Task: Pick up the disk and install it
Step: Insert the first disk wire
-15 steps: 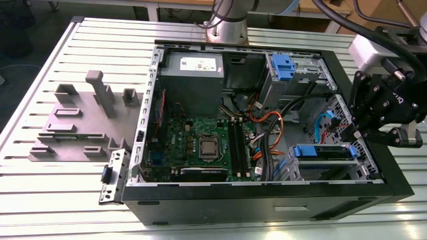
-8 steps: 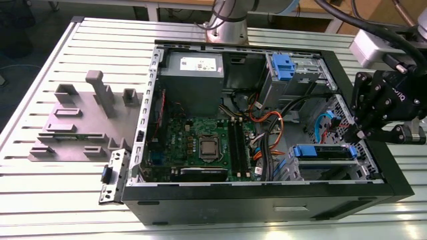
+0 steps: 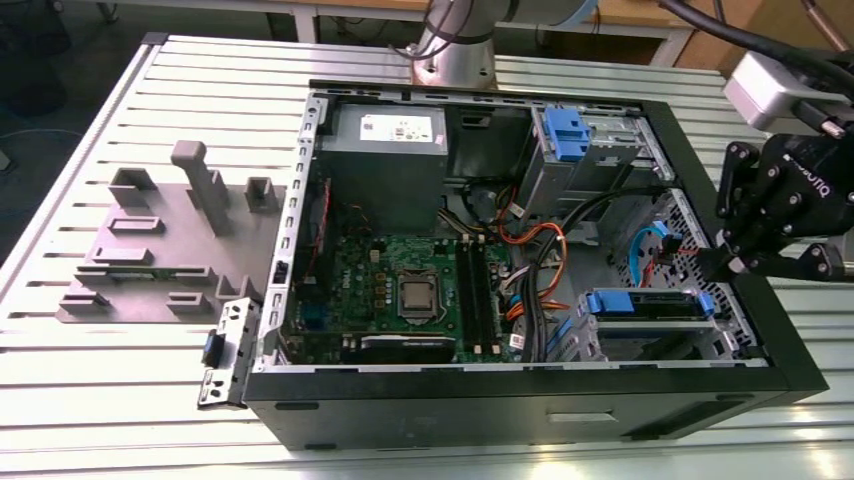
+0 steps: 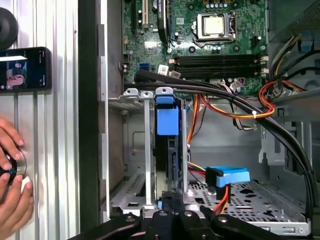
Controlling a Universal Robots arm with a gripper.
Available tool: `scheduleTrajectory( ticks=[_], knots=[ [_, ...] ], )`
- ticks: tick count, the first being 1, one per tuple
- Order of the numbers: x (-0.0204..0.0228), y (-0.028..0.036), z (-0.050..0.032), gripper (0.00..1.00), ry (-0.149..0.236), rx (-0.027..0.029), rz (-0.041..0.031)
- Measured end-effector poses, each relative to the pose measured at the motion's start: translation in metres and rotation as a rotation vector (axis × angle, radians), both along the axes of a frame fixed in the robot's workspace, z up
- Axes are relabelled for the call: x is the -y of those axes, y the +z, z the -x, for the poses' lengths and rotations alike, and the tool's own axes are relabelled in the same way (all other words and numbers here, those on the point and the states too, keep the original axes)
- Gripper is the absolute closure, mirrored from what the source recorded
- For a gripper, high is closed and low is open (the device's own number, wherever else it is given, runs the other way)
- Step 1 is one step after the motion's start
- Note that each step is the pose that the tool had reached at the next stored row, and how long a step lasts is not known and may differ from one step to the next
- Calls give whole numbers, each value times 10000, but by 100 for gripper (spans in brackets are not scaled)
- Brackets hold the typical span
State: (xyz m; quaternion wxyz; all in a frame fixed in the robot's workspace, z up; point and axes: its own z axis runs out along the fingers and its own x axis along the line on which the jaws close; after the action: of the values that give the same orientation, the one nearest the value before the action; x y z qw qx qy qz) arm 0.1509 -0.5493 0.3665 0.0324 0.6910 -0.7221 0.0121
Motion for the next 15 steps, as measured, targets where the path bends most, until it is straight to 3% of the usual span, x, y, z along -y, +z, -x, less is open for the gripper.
scheduleTrajectory(
  ticks=[9, 15],
  knots=[
    [-213, -14, -26, 89, 0, -23, 31],
    [-228, -15, -26, 89, 0, -23, 31]
  ],
)
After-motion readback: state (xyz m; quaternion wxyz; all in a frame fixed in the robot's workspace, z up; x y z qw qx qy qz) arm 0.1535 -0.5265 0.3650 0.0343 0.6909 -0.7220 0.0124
